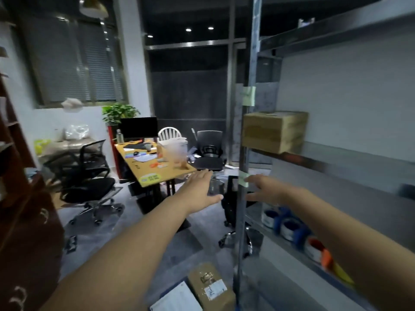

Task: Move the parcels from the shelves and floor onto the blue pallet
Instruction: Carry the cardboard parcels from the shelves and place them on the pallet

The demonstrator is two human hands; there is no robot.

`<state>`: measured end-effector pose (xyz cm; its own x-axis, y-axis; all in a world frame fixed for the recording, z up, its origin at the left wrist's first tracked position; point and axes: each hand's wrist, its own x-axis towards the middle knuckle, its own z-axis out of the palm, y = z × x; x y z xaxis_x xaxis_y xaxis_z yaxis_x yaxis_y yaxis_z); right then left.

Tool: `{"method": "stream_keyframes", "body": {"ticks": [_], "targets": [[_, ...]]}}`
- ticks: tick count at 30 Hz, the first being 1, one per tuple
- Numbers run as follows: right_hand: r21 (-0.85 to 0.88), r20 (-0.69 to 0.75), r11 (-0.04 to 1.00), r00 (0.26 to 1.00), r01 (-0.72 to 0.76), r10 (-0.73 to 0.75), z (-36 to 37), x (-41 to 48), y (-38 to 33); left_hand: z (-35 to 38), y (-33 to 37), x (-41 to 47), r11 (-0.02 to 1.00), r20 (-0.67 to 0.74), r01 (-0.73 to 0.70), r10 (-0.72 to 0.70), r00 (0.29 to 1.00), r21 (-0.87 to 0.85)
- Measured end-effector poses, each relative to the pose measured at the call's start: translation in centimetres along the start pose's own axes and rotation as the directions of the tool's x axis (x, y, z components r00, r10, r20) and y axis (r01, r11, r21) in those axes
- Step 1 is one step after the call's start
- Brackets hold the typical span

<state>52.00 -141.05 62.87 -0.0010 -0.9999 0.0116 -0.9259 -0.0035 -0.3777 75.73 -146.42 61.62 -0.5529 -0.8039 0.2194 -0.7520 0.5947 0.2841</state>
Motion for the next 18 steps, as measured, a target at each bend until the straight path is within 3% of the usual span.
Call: {"method": "stream_keyframes", "body": {"ticks": [6,13,18], "targets": [[-0.009,-0.089,0.953,0.950,-0.302,0.300,-1.4,-16.5,4.5,3.9,11.9,-3.2,0.961,0.145,-0.269,0.276,0.950,-0.062],[0.056,-0.224,0.824,0.797,-0.564,0.560,-4.8,-39.7,8.7,7.2,31.7,-10.2,0.792,0.198,-0.583,0.610,0.767,-0.184],[0.148,-0.318,0.667,0.603,-0.731,0.732,-5.7,-57.9,10.6,9.5,46.8,-18.8,0.607,0.213,-0.757,0.794,0.569,-0.242]]}}
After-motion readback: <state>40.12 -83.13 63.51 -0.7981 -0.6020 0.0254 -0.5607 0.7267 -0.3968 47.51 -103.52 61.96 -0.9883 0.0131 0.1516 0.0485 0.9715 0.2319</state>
